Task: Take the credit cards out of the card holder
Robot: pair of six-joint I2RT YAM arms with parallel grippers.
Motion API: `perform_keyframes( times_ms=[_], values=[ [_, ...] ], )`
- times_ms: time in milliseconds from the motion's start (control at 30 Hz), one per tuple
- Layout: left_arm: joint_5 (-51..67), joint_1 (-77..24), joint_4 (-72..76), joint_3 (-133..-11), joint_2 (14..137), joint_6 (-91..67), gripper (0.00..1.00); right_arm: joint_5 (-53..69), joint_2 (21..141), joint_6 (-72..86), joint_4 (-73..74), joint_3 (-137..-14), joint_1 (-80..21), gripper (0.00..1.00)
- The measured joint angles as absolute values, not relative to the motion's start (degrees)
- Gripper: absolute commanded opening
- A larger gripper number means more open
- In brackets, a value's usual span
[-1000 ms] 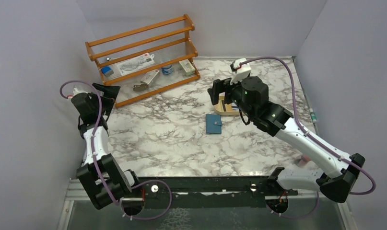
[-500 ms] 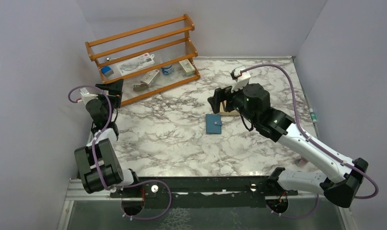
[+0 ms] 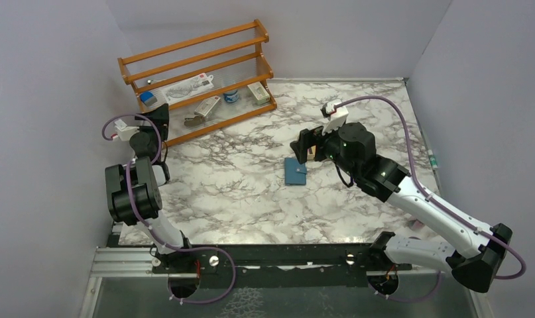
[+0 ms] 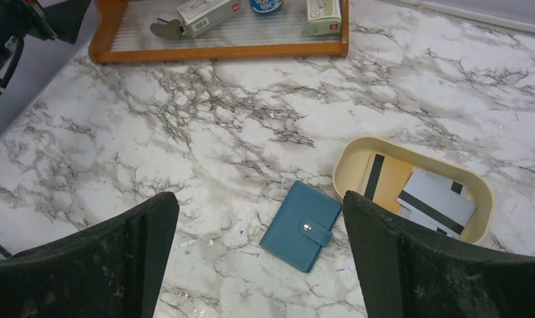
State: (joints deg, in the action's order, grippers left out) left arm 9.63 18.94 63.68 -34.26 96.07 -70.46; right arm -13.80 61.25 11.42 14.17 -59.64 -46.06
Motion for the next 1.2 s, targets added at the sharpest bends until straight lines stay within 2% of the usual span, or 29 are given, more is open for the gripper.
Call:
perform_keyframes(
  times_ms=[300,700,900,1133,1200],
  values=[
    [6.28,17.96,76.75,-40.49,106.80,-71.37,0.69,-12.29,62.70,11.11,13.43,-58.63,-46.09,1.00],
    [6.15,17.10,80.03,-48.25,117.54,-73.08,0.39,-12.05,64.18,11.07,13.08,-57.98,-46.06,1.00],
    [7.11,16.84,79.75,-53.32,120.31,-73.67,0.27,-11.16,65.47,11.09,12.45,-57.01,-46.06,0.99],
    [8.78,16.43,77.89,-59.16,123.90,-76.07,0.00,-10.81,65.89,11.14,11.94,-54.83,-46.06,0.99],
    [9.32,16.14,77.21,-61.56,125.36,-76.55,0.00,-10.83,65.89,11.14,11.84,-54.43,-46.09,0.99]
  ],
)
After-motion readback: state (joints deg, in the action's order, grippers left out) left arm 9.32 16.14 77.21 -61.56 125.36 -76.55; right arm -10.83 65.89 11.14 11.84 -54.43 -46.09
